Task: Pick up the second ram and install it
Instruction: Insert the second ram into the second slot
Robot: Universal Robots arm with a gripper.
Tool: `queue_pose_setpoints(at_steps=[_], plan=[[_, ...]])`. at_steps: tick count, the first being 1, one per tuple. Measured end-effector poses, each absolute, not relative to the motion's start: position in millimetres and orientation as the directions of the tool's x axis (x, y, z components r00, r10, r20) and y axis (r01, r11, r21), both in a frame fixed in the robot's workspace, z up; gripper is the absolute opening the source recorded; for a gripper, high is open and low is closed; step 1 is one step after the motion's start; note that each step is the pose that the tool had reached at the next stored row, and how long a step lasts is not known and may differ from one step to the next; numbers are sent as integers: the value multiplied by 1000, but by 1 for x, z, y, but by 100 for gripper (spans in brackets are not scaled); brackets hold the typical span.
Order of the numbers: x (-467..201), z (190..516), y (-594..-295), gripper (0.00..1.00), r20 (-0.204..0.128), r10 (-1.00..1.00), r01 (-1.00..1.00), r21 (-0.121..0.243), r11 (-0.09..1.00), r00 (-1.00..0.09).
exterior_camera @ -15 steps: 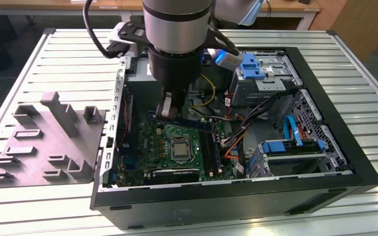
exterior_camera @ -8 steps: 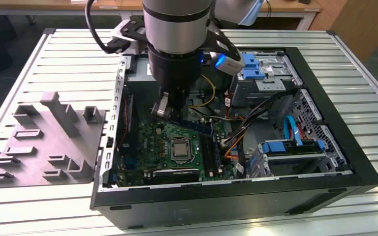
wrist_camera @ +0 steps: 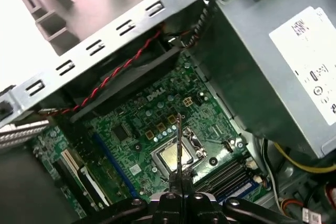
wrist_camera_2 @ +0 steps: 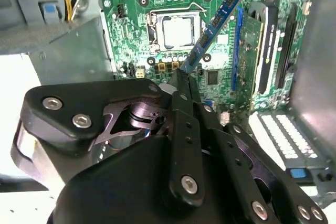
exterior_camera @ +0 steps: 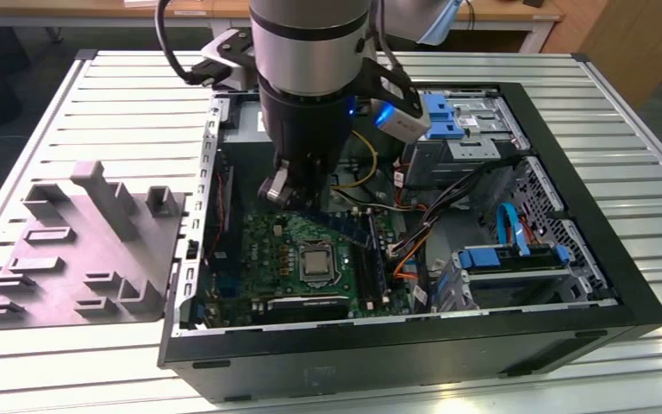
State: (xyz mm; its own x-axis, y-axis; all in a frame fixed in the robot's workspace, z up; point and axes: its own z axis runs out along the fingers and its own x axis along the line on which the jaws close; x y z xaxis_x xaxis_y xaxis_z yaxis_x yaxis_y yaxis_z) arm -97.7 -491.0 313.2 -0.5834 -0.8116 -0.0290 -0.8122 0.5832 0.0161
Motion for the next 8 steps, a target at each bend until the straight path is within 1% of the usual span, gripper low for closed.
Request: queue_pose_setpoints(at_steps=[8], plan=[[-98, 312, -491, 12, -29, -718, -719, 16, 695, -695]])
